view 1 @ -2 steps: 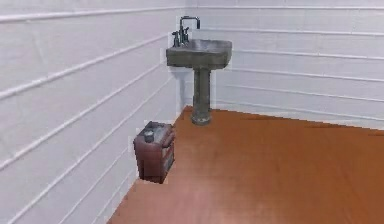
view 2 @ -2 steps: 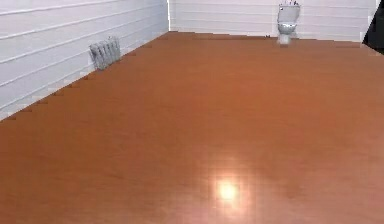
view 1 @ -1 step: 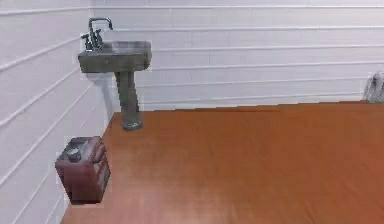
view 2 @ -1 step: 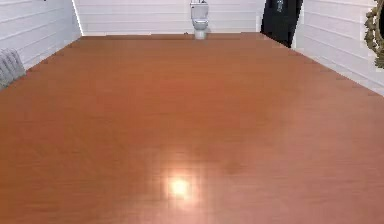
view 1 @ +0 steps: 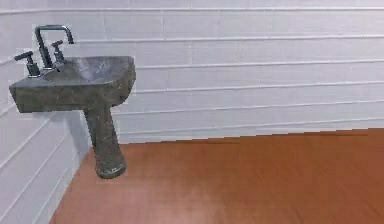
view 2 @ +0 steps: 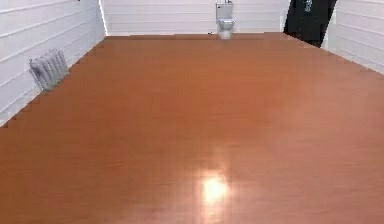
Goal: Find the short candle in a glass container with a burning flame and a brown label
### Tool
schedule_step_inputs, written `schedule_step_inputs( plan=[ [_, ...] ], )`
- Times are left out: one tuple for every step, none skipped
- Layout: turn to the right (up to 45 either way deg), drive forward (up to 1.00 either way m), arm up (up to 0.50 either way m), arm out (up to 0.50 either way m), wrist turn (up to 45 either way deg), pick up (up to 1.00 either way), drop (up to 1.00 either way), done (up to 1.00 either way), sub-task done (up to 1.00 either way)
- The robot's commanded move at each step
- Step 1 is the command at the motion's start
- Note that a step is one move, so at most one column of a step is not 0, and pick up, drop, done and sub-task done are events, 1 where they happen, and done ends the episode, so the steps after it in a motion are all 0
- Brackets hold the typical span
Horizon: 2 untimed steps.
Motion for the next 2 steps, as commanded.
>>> schedule_step_inputs(
  plan=[
    [-45.0, 0.0, 0.0, 0.0, 0.0, 0.0, 0.0, 0.0, 0.0],
    [-18.0, 0.0, 0.0, 0.0, 0.0, 0.0, 0.0, 0.0, 0.0]
  ],
)
